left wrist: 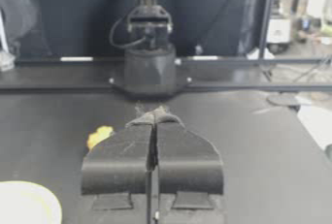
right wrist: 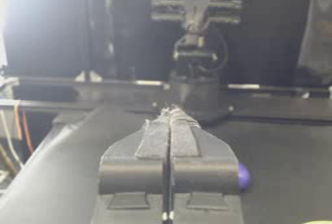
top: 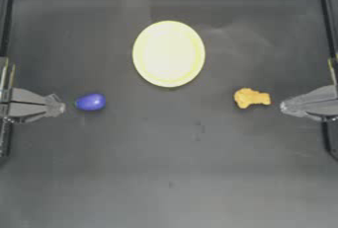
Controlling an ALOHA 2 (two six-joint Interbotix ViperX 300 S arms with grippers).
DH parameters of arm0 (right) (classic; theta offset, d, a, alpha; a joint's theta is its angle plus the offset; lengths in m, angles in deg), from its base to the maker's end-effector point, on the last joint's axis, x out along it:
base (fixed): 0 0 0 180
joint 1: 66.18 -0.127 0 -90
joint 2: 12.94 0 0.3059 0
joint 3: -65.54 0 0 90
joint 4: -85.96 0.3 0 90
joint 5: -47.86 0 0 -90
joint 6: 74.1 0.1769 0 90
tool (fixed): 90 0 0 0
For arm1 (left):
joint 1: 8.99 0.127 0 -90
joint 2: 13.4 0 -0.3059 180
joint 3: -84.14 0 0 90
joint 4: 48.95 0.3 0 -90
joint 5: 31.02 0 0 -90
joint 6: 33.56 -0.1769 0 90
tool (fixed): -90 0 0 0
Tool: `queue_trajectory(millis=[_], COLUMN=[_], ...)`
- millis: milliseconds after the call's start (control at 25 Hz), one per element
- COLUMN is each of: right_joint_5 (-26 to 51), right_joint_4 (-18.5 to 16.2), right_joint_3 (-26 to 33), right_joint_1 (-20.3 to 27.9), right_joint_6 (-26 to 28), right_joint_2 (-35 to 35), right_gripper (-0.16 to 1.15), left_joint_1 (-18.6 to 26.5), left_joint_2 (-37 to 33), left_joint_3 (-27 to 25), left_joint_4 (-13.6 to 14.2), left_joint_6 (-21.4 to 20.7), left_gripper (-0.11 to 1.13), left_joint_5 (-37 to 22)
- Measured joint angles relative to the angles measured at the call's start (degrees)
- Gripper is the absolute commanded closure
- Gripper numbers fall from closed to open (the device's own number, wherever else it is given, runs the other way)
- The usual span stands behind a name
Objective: Put purple eggplant on plate
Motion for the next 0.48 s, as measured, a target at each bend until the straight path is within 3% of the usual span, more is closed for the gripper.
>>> queue_trajectory(millis=[80, 320, 400, 480], right_joint_5=[0.0, -0.09, -0.09, 0.26], right_joint_4=[0.0, -0.09, -0.09, -0.26], right_joint_3=[-0.09, -0.09, -0.09, -0.09], right_joint_1=[0.0, 0.0, 0.0, 0.26], right_joint_6=[-0.09, -0.35, -0.44, -0.62], right_joint_2=[0.18, -0.18, -0.62, -0.88], right_gripper=[0.98, 0.85, 0.77, 0.59], left_joint_1=[0.0, 0.0, 0.0, 0.18], left_joint_2=[0.0, 0.0, 0.0, 0.0], left_joint_3=[0.09, 0.44, 0.35, 0.35], left_joint_4=[0.0, 0.09, 0.09, 0.09], left_joint_6=[-0.26, -1.49, -1.76, -1.85], left_gripper=[1.03, 0.92, 0.83, 0.64], left_joint_5=[0.26, 0.18, 0.18, 0.0])
